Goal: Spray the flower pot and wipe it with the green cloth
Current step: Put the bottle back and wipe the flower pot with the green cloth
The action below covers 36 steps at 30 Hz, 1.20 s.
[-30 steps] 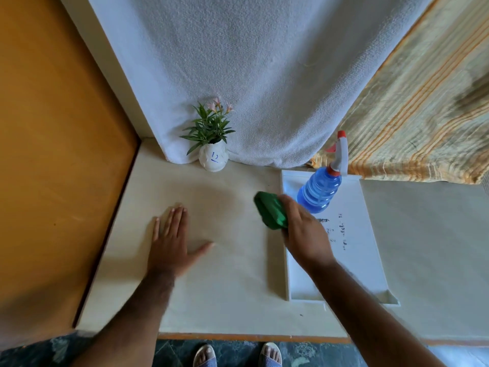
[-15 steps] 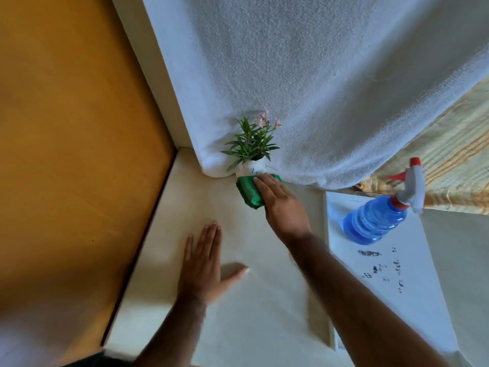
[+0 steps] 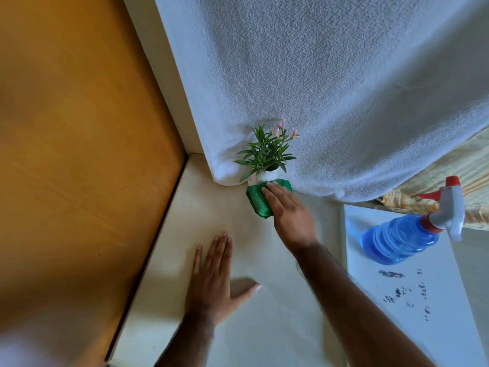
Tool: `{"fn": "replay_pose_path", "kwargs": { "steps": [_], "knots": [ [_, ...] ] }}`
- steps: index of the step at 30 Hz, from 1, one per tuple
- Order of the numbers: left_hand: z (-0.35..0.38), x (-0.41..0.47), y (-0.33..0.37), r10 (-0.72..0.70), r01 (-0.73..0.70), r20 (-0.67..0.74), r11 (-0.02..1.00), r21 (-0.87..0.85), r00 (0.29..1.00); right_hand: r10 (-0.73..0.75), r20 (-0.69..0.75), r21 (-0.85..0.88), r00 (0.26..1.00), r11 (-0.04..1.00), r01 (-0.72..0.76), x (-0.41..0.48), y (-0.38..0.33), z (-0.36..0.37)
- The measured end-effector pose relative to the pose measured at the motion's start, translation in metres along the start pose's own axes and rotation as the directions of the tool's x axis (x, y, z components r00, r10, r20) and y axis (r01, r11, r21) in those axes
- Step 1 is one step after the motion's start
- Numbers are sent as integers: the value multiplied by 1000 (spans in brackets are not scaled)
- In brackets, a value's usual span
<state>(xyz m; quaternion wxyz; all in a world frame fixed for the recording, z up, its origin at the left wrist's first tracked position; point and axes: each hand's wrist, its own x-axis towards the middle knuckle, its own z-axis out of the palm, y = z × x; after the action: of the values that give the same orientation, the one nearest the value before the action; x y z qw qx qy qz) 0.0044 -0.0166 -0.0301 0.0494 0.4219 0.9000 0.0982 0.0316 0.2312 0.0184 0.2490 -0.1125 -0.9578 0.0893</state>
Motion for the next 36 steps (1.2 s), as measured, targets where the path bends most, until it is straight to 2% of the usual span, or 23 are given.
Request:
{"fn": "replay_pose_path", "kwargs": {
  "steps": [8, 15, 22, 30, 36],
  "knots": [
    [-2, 1, 1, -10, 9, 3, 1000, 19, 1000, -94, -64, -1, 994, 996, 94, 13, -3, -7],
    [-2, 1, 1, 0, 0, -4, 1000, 7, 1000, -124, 29, -17, 992, 992, 125, -2, 6, 0],
    [-5, 0, 1, -28, 27, 27, 999, 16, 999, -200, -58, -13, 978, 980, 199, 27, -17, -14],
    [-5, 1, 1, -14, 14, 22, 1000, 5, 1000, -221, 98, -2, 970, 975, 222, 9, 4, 2],
    [-4, 1, 3, -29, 29, 44, 1000, 1, 999, -211, -5, -15, 977, 977, 211, 21, -2, -11]
  ]
}}
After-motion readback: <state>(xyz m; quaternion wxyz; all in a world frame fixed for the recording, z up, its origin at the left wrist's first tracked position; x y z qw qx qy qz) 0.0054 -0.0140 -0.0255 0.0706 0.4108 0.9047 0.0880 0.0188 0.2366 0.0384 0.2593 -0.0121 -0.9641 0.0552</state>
